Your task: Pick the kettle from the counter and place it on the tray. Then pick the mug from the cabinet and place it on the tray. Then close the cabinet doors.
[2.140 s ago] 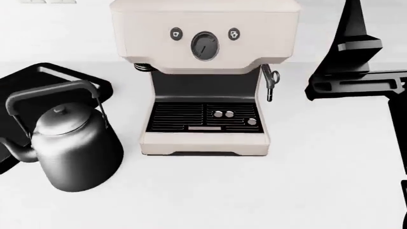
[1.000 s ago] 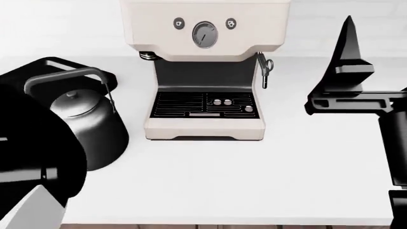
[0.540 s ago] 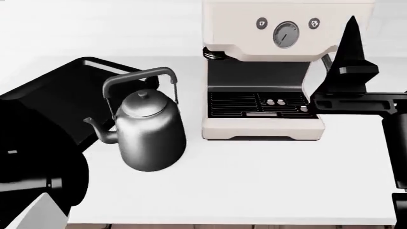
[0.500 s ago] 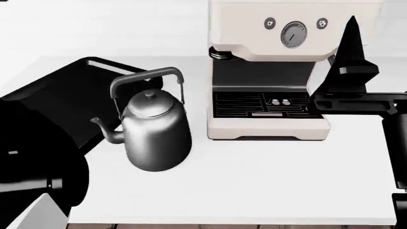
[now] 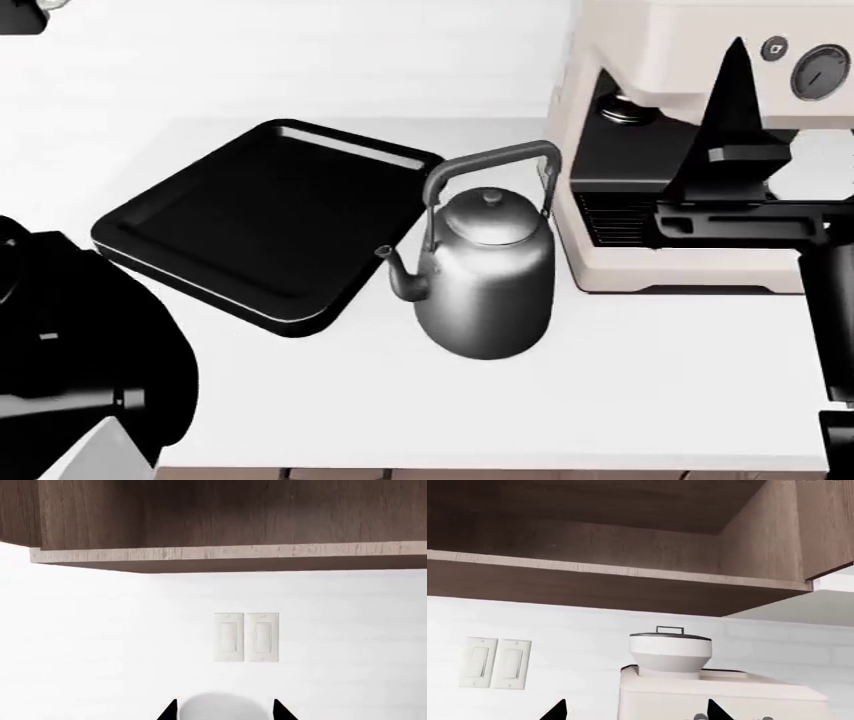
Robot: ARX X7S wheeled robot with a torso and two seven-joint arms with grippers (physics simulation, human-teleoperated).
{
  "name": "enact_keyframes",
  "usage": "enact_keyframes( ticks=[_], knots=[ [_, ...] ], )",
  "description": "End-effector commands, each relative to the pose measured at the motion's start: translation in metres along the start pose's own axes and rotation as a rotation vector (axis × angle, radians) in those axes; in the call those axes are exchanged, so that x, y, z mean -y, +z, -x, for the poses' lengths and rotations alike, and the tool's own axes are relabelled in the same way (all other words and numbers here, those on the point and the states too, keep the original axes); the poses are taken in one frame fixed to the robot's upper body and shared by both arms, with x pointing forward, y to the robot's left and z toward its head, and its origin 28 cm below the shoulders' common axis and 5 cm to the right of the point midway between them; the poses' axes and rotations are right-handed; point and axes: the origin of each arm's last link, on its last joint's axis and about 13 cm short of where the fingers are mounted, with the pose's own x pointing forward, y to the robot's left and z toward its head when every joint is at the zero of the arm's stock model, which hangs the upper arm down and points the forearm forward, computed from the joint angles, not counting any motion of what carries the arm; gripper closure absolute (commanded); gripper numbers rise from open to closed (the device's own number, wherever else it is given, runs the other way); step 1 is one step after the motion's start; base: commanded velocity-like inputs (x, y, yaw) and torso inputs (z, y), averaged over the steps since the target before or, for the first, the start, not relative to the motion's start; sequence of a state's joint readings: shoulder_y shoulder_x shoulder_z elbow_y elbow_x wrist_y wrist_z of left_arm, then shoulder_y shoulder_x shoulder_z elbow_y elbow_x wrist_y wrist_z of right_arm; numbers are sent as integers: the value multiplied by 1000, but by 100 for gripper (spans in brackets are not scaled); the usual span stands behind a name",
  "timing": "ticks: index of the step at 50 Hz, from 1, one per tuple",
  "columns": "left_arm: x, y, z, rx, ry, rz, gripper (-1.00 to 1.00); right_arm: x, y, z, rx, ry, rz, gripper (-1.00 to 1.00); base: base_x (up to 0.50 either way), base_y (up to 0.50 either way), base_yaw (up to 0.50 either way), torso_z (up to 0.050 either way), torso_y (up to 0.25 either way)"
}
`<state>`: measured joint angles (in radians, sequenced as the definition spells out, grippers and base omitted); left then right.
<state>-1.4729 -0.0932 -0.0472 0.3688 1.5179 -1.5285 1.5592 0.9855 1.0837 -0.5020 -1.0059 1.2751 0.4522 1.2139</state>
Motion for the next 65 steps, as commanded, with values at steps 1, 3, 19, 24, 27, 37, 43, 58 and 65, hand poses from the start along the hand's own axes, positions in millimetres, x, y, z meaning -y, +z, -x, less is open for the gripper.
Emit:
enact_keyframes(
  ticks=[1, 3, 19, 24, 27, 37, 43, 58, 65],
  knots=[
    [3, -9, -2, -15, -10, 3, 100, 1, 2, 0, 4, -4, 0, -100, 0, 0, 0, 0, 0],
    [5, -11, -3, -22, -15, 3, 100, 2, 5, 0, 9, -4, -3, -100, 0, 0, 0, 0, 0],
    [34, -78, -64, -171, -56, 8, 100, 9, 66, 4, 114, 32, 23, -100, 0, 0, 0, 0, 1],
    [49, -105, -92, -221, -56, 2, 100, 9, 78, 4, 120, 65, -2, -100, 0, 0, 0, 0, 0],
    [59, -124, -110, -256, -41, 2, 100, 11, 84, 6, 127, 71, -11, -100, 0, 0, 0, 0, 0],
    [99, -160, -154, -339, -1, -3, 100, 11, 89, 7, 139, 76, -13, -100, 0, 0, 0, 0, 1],
    [113, -171, -174, -368, 15, -10, 100, 11, 92, 7, 145, 78, -3, -100, 0, 0, 0, 0, 0],
    [124, -198, -174, -454, 48, -62, 100, 13, 97, 5, 142, 72, 14, -100, 0, 0, 0, 1, 1],
    [122, -188, -177, -446, 64, -83, 100, 15, 99, 5, 144, 66, 18, -100, 0, 0, 0, 0, 0]
  ],
)
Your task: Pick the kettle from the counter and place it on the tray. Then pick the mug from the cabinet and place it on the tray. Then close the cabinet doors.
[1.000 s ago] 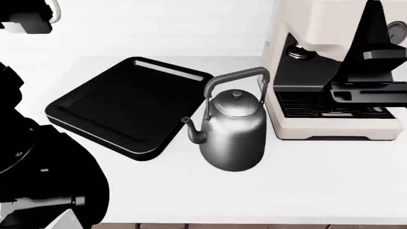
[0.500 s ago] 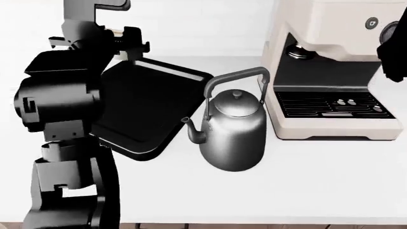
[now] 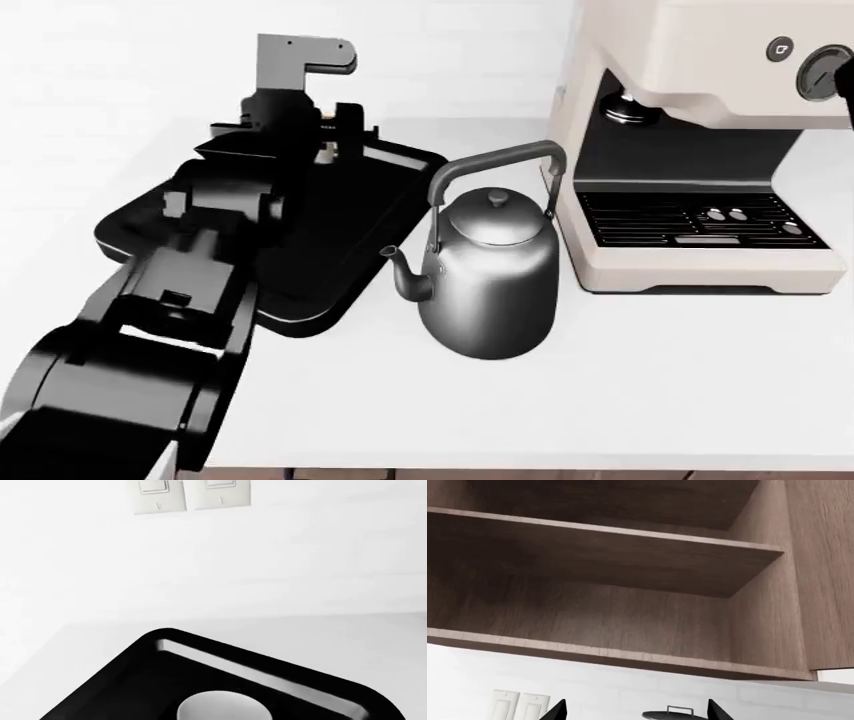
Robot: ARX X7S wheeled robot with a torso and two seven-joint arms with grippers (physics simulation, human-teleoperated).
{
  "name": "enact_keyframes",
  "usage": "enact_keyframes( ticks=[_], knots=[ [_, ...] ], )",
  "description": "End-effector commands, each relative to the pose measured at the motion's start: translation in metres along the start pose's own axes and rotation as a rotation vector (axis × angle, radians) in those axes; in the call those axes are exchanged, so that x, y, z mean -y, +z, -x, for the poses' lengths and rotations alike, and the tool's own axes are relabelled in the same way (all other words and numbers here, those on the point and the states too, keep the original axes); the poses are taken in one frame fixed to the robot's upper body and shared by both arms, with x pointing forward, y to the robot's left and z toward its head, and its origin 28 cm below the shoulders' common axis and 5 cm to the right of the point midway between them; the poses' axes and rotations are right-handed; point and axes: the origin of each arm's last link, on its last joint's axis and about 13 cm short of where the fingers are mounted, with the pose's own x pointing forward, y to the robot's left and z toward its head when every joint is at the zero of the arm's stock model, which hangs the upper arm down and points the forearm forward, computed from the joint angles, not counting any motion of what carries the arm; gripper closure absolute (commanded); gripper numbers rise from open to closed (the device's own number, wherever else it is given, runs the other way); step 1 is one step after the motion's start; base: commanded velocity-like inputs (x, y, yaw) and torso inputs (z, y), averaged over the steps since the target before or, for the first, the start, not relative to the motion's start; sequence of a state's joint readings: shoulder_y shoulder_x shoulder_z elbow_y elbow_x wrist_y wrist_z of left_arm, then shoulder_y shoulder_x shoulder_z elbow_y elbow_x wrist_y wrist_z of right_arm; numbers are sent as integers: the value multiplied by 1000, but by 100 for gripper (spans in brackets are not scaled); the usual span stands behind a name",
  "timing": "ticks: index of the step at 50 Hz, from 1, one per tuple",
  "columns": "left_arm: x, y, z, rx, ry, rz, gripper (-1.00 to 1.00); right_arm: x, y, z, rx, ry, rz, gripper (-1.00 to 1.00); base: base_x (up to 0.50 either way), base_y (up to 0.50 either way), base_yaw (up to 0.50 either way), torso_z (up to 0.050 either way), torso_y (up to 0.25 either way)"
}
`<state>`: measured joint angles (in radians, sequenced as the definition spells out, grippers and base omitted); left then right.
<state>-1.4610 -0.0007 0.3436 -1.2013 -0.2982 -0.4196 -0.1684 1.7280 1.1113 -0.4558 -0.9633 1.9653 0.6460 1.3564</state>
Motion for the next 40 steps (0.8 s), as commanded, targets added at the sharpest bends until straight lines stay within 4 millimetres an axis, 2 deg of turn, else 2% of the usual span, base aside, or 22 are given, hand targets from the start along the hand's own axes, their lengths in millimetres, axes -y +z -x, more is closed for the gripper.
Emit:
enact_keyframes(
  ticks=[1, 8, 15, 20, 40],
  knots=[
    [-5, 7, -1, -4, 80, -4, 100, 3, 4, 0, 6, -7, 12, -100, 0, 0, 0, 0, 0],
    [-13, 33, 2, 37, 36, -62, 100, 2, 1, 0, 0, -8, 5, -100, 0, 0, 0, 0, 1],
    [-18, 46, 5, 57, 6, -96, 100, 1, 2, -1, 2, -1, -1, -100, 0, 0, 0, 0, 0],
    [-17, 47, 5, 59, 0, -100, 100, 2, 4, 0, 5, 1, -11, -100, 122, 1, 0, 0, 0],
    [-23, 34, 3, 27, 15, -88, 100, 3, 0, 0, 9, -9, -19, -100, 494, 3, 0, 0, 1]
  ],
)
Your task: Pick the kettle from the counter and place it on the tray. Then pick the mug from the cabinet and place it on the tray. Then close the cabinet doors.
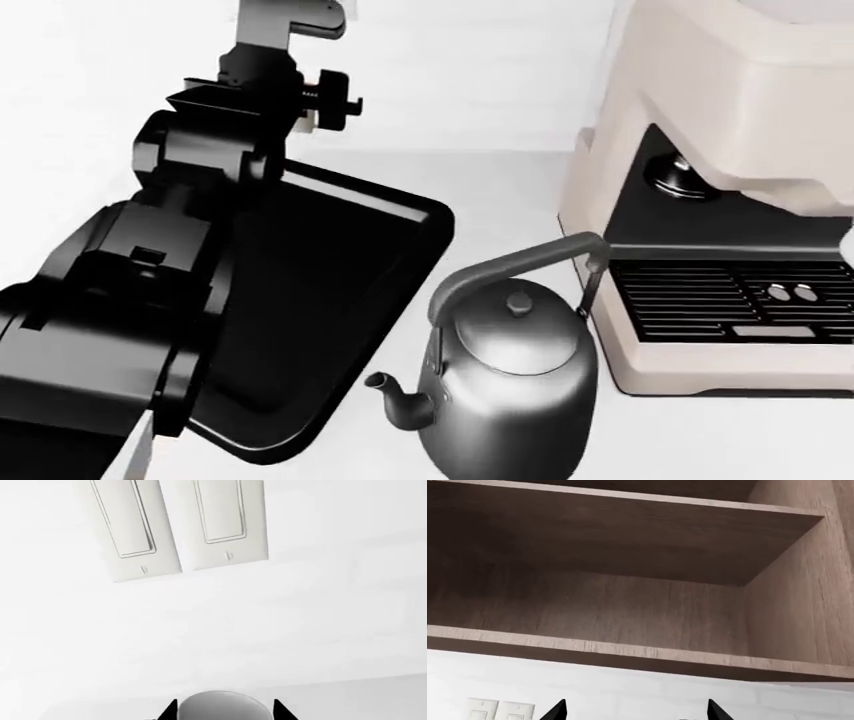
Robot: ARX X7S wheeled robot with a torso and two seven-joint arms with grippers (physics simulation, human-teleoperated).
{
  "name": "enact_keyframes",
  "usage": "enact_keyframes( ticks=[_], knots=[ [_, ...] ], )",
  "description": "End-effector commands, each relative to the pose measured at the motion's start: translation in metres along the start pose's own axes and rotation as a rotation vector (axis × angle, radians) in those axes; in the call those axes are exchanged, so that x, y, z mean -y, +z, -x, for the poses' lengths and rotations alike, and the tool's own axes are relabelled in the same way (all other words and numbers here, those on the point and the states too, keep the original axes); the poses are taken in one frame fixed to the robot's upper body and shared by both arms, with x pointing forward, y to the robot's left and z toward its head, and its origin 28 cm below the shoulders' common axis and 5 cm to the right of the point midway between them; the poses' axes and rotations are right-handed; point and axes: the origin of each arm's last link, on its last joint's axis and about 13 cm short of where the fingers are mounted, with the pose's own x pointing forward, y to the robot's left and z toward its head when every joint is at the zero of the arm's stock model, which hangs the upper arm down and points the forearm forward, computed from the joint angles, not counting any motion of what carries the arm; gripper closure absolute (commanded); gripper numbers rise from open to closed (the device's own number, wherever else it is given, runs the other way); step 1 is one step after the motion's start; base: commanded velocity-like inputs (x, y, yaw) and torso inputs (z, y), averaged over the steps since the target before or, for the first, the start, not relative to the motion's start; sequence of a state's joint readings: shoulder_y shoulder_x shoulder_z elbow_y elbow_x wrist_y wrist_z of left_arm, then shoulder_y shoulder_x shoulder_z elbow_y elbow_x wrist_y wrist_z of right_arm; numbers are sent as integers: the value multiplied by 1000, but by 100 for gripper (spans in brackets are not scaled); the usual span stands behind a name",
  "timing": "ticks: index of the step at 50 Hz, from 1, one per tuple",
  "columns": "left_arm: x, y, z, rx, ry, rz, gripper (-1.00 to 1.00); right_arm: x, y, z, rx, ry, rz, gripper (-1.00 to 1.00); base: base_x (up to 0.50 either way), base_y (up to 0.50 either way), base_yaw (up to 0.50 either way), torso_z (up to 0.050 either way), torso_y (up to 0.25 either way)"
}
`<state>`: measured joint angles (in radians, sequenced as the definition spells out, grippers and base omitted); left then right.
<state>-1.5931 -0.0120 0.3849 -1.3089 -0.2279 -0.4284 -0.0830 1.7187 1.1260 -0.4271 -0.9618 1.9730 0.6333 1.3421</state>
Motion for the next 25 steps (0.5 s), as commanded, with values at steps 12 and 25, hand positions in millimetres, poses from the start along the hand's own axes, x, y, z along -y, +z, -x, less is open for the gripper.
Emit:
enact_keyframes(
  ticks=[12, 25],
  knots=[
    [-26, 3, 3, 9, 35, 1, 100, 1, -8, 1, 13, -13, -5, -100, 12, 0, 0, 0, 1],
    [-55, -4, 30, 16, 45, -41, 100, 0, -9, 4, 12, -12, 6, -100, 0, 0, 0, 0, 1]
  ],
)
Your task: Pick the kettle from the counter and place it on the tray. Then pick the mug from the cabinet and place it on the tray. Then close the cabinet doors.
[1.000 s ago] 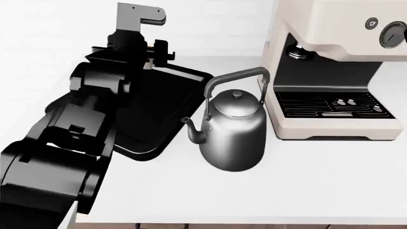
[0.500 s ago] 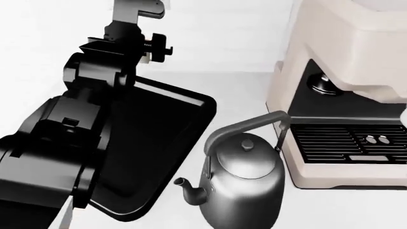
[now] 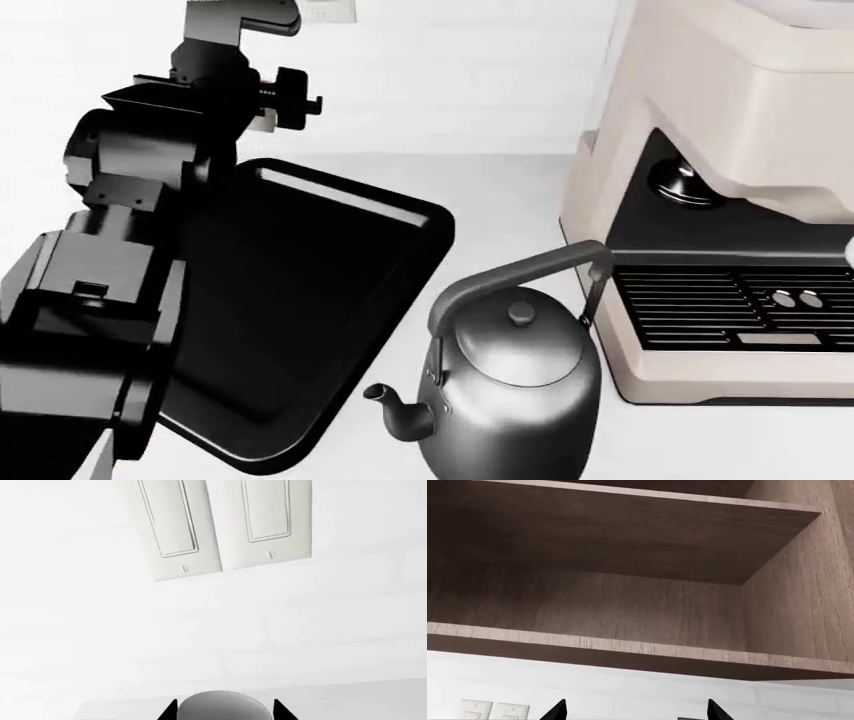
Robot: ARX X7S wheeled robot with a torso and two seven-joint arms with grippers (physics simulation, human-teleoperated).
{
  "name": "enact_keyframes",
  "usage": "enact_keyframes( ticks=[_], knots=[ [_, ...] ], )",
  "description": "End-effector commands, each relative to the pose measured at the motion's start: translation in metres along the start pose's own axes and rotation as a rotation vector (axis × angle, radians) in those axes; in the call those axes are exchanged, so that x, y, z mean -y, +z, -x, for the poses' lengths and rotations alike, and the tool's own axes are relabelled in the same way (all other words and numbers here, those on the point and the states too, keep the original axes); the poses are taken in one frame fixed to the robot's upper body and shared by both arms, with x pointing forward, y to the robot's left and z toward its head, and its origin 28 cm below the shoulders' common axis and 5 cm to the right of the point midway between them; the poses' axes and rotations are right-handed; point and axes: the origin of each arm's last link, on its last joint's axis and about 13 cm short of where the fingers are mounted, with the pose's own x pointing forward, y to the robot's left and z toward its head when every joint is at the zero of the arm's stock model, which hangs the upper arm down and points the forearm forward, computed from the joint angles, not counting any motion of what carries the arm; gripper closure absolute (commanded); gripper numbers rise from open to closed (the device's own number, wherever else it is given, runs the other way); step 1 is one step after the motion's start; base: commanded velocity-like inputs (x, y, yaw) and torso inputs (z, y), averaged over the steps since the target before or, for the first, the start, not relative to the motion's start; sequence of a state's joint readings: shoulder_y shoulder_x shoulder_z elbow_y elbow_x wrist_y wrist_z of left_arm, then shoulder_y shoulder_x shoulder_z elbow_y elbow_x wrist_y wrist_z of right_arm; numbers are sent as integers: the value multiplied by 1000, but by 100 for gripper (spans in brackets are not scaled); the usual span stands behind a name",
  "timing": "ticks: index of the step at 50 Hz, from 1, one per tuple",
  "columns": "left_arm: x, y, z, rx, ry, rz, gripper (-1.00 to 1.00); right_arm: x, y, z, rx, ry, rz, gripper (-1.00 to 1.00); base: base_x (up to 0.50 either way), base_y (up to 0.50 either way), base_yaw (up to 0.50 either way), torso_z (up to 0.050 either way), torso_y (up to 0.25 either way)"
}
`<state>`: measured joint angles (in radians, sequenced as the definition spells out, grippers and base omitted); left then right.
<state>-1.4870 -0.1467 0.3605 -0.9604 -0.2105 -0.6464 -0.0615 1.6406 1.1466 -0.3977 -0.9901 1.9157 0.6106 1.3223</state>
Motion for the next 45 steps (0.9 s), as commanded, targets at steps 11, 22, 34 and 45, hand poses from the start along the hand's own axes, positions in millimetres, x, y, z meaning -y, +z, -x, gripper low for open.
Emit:
enact_keyframes(
  ticks=[11, 22, 34, 45],
  knots=[
    [-17, -31, 22, -13, -21, -43, 100, -2, -6, 2, -10, 1, 1, -100, 0, 0, 0, 0, 0],
    [-6, -47, 22, -40, -66, -64, 100, -4, -10, 1, -22, 4, -2, -100, 0, 0, 0, 0, 1],
    [-3, -54, 22, -53, -76, -64, 100, -4, -14, 1, -31, 9, -11, -100, 0, 0, 0, 1, 1],
    [2, -65, 18, -77, -89, -70, 100, -4, -14, 1, -30, 4, -12, -100, 0, 0, 0, 0, 0]
  ],
)
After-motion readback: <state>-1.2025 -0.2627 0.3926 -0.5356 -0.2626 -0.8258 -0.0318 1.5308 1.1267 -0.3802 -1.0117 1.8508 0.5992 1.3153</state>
